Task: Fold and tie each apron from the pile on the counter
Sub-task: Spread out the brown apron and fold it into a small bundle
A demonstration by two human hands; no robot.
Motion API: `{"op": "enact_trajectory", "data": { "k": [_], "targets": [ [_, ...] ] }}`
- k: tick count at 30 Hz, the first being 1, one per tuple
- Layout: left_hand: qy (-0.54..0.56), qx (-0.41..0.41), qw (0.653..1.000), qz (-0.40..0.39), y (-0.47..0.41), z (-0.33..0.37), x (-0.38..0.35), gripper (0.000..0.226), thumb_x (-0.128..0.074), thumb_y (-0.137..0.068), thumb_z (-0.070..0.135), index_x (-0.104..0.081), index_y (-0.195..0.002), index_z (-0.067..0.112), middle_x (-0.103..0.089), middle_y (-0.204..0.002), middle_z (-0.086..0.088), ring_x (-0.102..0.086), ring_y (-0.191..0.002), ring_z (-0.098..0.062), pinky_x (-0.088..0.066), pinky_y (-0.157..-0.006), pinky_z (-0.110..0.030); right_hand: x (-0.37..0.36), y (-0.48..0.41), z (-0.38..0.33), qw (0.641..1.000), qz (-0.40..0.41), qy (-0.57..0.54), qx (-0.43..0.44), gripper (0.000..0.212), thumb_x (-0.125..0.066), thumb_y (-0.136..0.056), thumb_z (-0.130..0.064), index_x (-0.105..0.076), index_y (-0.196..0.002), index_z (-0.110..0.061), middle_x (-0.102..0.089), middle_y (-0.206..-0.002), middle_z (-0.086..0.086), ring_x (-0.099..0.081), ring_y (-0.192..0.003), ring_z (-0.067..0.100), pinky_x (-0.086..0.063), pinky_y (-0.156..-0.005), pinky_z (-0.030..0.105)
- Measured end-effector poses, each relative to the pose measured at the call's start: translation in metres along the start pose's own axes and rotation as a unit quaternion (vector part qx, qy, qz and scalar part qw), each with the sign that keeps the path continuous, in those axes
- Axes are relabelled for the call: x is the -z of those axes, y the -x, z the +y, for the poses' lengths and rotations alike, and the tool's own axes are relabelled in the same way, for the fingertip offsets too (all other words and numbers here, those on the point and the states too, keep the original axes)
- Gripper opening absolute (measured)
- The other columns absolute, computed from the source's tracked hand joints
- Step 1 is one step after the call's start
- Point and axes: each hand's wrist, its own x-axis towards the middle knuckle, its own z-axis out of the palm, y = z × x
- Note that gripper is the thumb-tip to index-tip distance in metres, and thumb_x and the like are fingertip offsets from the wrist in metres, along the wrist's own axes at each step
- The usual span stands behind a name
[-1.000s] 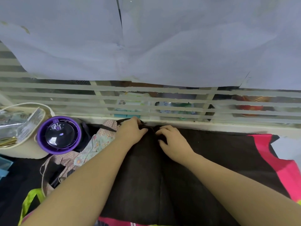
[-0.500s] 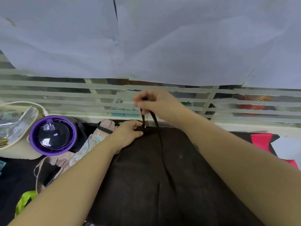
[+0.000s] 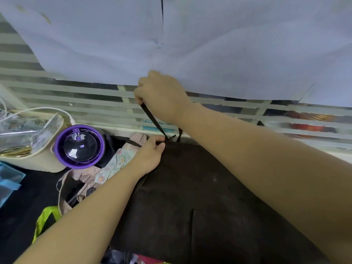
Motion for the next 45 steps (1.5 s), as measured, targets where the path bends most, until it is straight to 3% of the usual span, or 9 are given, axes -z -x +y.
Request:
{"op": "enact_trajectory", "data": {
  "k": [5, 10, 14, 20, 24, 29, 34, 38, 45],
  "targets": [
    [0.046, 0.03, 0.998, 0.03, 0.004, -0.005, 0.005, 0.038, -0.049, -0.099, 0.029, -0.045, -0.134, 0.016, -0.059, -0.1, 0.003, -0.058, -0.088, -0.009, -0.044, -0.076, -0.02, -0.014, 0.032, 0.0, 0.95, -0.243, -0.187, -0.065, 0.038, -0.048, -0.09, 0.003, -0.063, -0.12, -0.013, -0.053, -0.128, 0.01, -0.054, -0.114, 0.026, -0.047, -0.089, 0.035],
    [0.045, 0.01, 0.998, -0.051, 0.036, -0.007, 0.027, 0.059, -0.055, -0.092, 0.045, -0.036, -0.142, 0.02, -0.056, -0.118, 0.007, -0.055, -0.104, -0.007, -0.039, -0.082, -0.016, -0.003, 0.108, -0.018, 0.937, -0.185, -0.262, -0.141, 0.032, -0.054, -0.093, -0.013, -0.06, -0.124, -0.021, -0.051, -0.131, 0.0, -0.048, -0.12, 0.015, -0.037, -0.103, 0.027],
    [-0.031, -0.044, 0.996, -0.069, 0.075, -0.034, 0.047, 0.06, -0.065, -0.082, 0.049, -0.044, -0.134, 0.029, -0.062, -0.106, 0.006, -0.061, -0.099, -0.007, -0.042, -0.081, -0.017, 0.005, 0.175, -0.067, 0.913, -0.261, -0.303, -0.084, 0.037, -0.065, -0.087, -0.032, -0.06, -0.123, -0.026, -0.052, -0.13, -0.001, -0.048, -0.12, 0.013, -0.037, -0.106, 0.032],
    [-0.219, -0.129, 0.967, 0.004, 0.117, -0.083, 0.065, 0.073, -0.07, -0.077, 0.054, -0.042, -0.139, 0.03, -0.053, -0.128, 0.01, -0.05, -0.116, -0.009, -0.039, -0.095, -0.026, -0.013, 0.227, -0.132, 0.943, -0.302, -0.14, -0.005, 0.089, -0.058, -0.08, -0.063, -0.019, -0.151, -0.028, 0.001, -0.161, 0.007, 0.003, -0.148, 0.024, 0.002, -0.117, 0.05],
    [-0.336, -0.161, 0.927, 0.049, 0.151, -0.115, 0.075, 0.079, -0.047, -0.068, 0.066, -0.04, -0.138, 0.029, -0.047, -0.135, 0.005, -0.047, -0.123, -0.021, -0.036, -0.106, -0.042, -0.033, 0.241, -0.159, 0.966, -0.258, -0.017, 0.003, 0.094, -0.077, -0.058, -0.056, -0.049, -0.139, -0.018, -0.04, -0.147, 0.02, -0.039, -0.136, 0.036, -0.032, -0.103, 0.062],
    [-0.345, -0.146, 0.911, 0.17, 0.198, -0.147, 0.062, 0.084, -0.07, -0.066, 0.036, -0.036, -0.141, 0.02, -0.037, -0.144, -0.007, -0.043, -0.128, -0.032, -0.039, -0.102, -0.05, -0.043, 0.248, -0.184, 0.983, -0.183, 0.007, -0.019, 0.078, -0.073, -0.063, -0.02, -0.05, -0.138, -0.013, -0.043, -0.144, 0.02, -0.042, -0.133, 0.038, -0.035, -0.102, 0.064],
    [-0.155, 0.083, 0.943, 0.284, 0.223, -0.141, 0.036, 0.068, -0.074, -0.073, 0.02, -0.041, -0.132, 0.018, -0.039, -0.135, -0.01, -0.041, -0.123, -0.033, -0.035, -0.101, -0.046, -0.048, 0.242, -0.194, 0.992, -0.122, 0.012, -0.023, 0.053, -0.04, -0.079, -0.014, -0.06, -0.127, -0.012, -0.057, -0.133, 0.015, -0.055, -0.121, 0.034, -0.042, -0.1, 0.055],
    [0.093, 0.204, 0.908, 0.355, 0.222, -0.134, 0.032, 0.033, -0.069, -0.081, 0.024, -0.047, -0.105, 0.022, -0.05, -0.111, -0.003, -0.053, -0.103, -0.029, -0.041, -0.095, -0.046, -0.033, 0.219, -0.183, 0.993, -0.007, -0.069, -0.1, 0.049, -0.033, -0.072, -0.012, -0.074, -0.1, -0.01, -0.072, -0.104, 0.007, -0.07, -0.095, 0.026, -0.048, -0.091, 0.052],
    [0.393, 0.201, 0.831, 0.34, 0.206, -0.114, 0.054, 0.009, -0.055, -0.092, 0.013, -0.06, -0.098, 0.018, -0.061, -0.099, -0.005, -0.056, -0.091, -0.022, -0.046, -0.083, -0.032, 0.019, 0.198, -0.153, 0.948, 0.023, -0.188, -0.254, 0.056, -0.034, -0.072, -0.01, -0.069, -0.115, -0.013, -0.068, -0.119, 0.002, -0.06, -0.114, 0.021, -0.021, -0.111, 0.029]
  ]
}}
